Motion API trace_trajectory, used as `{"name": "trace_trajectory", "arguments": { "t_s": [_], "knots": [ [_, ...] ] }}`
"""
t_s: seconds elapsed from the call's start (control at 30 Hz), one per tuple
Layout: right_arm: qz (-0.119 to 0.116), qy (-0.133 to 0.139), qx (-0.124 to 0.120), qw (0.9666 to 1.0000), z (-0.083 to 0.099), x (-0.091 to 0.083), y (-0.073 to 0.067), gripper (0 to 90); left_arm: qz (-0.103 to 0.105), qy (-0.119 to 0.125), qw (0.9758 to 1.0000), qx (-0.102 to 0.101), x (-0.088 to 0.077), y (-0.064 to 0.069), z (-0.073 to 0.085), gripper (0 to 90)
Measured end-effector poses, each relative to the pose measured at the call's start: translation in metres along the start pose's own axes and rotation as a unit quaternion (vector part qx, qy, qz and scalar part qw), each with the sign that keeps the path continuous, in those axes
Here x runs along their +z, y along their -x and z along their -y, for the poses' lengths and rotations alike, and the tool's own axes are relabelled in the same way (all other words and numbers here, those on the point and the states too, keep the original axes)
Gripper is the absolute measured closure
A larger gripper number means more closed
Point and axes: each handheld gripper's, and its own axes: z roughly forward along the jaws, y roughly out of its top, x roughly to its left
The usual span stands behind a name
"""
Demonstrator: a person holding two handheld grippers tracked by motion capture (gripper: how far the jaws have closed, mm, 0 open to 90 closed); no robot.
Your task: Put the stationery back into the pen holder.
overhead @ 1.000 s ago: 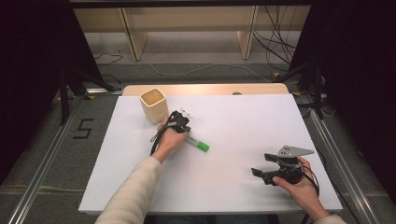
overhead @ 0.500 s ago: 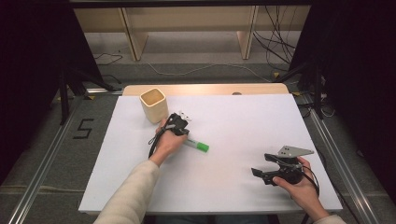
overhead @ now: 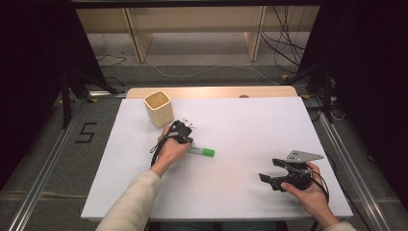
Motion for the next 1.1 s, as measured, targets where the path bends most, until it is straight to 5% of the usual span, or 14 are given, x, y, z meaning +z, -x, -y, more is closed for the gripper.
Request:
{"name": "trace_trajectory", "arguments": {
  "t_s": [1.1],
  "knots": [
    [-0.001,0.003,-0.001,1.0,0.0,-0.001,-0.001,16.3,0.025,-0.018,0.9992,0.026,-0.037,0.046,0.04,90.0]
  ]
}}
